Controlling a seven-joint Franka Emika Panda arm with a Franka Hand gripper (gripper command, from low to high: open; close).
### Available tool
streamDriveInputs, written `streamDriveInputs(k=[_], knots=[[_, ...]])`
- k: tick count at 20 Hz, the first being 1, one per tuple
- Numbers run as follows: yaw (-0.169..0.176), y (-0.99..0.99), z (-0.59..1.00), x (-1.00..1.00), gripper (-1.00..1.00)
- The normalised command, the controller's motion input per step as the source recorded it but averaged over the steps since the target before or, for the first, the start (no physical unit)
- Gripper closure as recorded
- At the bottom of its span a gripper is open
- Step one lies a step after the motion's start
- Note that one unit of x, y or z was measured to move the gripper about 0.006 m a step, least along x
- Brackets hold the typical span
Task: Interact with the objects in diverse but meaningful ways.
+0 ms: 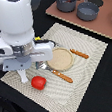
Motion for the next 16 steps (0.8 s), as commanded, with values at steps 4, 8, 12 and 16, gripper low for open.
streamDriveInputs(k=[4,8,12,16], knots=[[-0.005,-0.21,-0.01,-0.15,-1.0],[0.0,0.0,-0.06,0.01,-1.0],[0.0,0.0,-0.17,0.0,-1.0],[0.0,0.0,-0.19,0.0,-1.0]])
